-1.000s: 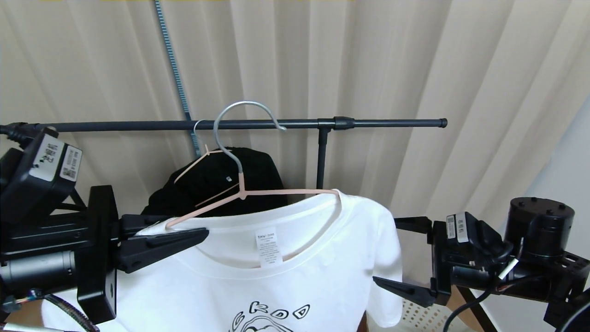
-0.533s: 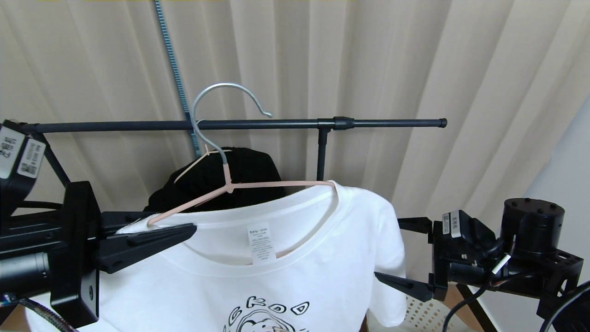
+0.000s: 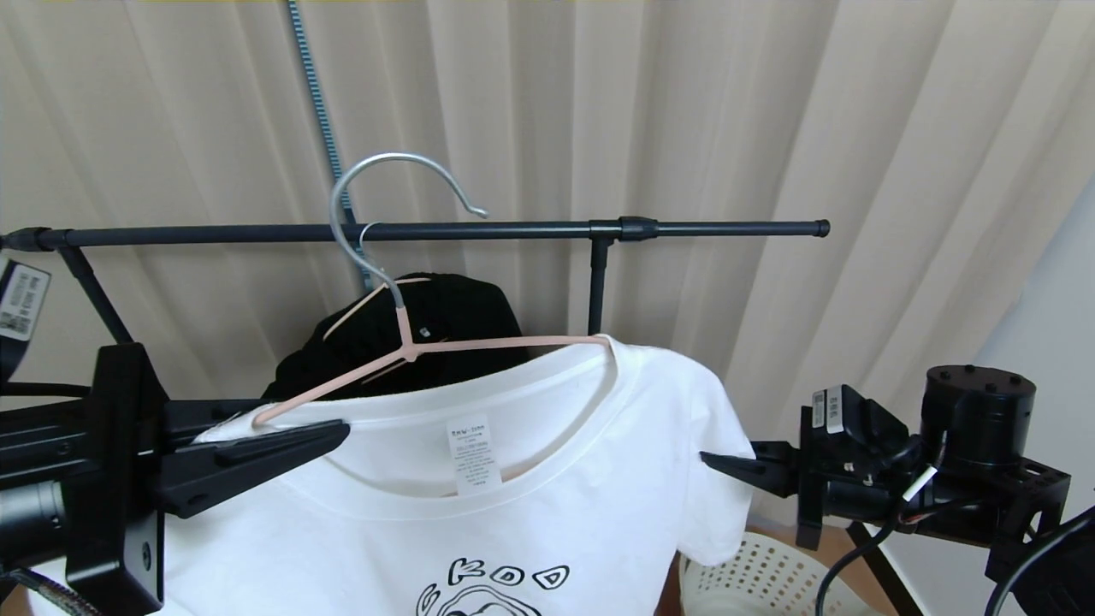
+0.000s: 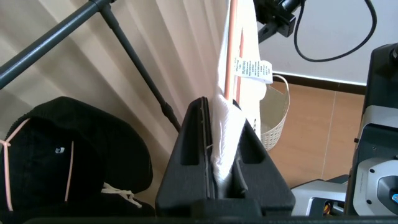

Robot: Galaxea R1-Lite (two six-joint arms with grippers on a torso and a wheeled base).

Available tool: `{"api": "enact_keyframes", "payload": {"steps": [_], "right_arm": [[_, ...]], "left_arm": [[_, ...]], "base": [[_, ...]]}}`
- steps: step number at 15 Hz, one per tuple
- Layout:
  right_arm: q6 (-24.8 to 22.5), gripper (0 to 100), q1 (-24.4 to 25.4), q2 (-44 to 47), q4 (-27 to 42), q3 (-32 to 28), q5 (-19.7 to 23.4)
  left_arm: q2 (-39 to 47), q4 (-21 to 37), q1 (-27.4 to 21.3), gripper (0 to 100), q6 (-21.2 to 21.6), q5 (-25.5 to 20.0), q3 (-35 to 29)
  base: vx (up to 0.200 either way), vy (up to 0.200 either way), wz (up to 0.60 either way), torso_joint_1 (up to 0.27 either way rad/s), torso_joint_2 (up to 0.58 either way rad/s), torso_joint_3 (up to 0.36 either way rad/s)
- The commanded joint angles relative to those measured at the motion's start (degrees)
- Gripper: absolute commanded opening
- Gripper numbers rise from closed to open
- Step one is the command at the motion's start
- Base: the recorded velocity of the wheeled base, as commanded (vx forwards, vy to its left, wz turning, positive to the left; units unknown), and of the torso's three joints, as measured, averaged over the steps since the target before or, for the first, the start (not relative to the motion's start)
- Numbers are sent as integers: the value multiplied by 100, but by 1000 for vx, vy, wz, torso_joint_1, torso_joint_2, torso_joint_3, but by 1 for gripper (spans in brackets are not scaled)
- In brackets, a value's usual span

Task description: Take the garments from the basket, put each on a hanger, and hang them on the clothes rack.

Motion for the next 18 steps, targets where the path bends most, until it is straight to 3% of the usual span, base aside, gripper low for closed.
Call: {"api": "enact_keyframes", "payload": {"steps": [1,18], "right_arm": [[-4,0,-7,-11,-3,-11,3],[111,0,-842,244,33,-486,12]], "left_arm": [[-20,3,1,0,-2,-1,39],[-169,-5,80,0,-19,8,188]], "base": [[0,0,0,0,0,0],[0,0,0,0,0,0]]}}
